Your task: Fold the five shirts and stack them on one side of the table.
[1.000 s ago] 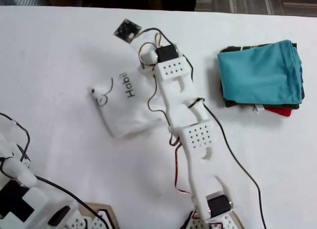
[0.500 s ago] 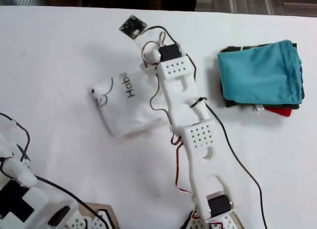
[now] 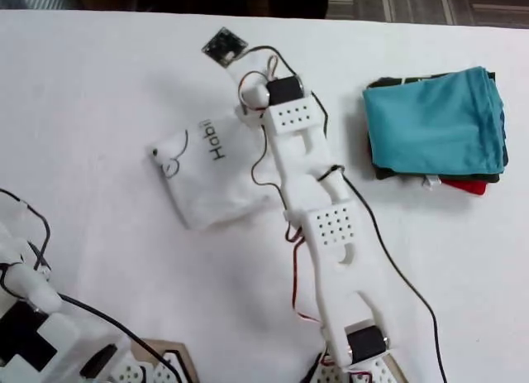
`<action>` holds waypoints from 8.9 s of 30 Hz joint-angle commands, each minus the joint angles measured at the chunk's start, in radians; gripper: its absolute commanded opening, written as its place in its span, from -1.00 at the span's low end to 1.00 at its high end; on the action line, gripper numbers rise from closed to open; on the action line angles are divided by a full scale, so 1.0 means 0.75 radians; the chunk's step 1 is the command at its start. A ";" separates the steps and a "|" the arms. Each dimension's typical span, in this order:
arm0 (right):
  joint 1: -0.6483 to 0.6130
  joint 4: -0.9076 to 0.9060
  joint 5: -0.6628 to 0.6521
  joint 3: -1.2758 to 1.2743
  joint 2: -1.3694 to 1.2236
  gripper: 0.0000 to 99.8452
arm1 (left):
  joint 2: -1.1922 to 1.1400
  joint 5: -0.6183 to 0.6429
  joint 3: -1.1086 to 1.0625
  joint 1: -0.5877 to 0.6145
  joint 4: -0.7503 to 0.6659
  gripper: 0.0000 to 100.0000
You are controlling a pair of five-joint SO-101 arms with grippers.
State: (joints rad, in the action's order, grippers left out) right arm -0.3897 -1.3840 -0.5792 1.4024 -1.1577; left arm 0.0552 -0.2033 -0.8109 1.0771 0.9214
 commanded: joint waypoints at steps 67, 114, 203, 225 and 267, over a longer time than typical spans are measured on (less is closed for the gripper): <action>-0.011 0.490 0.352 -2.175 1.480 -0.96 | -1.146 0.266 2.370 -1.195 1.144 -0.95; 0.101 0.371 0.681 -1.219 0.893 -0.96 | 0.002 0.211 0.592 -1.412 0.327 -0.95; -0.093 -0.502 0.632 -0.061 -0.150 -0.38 | 0.593 0.059 0.208 -0.906 0.188 -0.95; 0.142 -0.512 0.219 -0.415 0.619 -0.96 | 0.587 0.059 0.197 -0.906 0.188 -0.95; 1.147 0.128 -0.319 -0.732 0.652 -0.96 | 0.585 0.055 0.197 -0.914 0.131 -0.95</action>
State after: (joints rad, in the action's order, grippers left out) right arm 0.4419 -1.3364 -0.7879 0.8362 -0.6575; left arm 0.4649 -0.1542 -0.6682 0.3897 1.0303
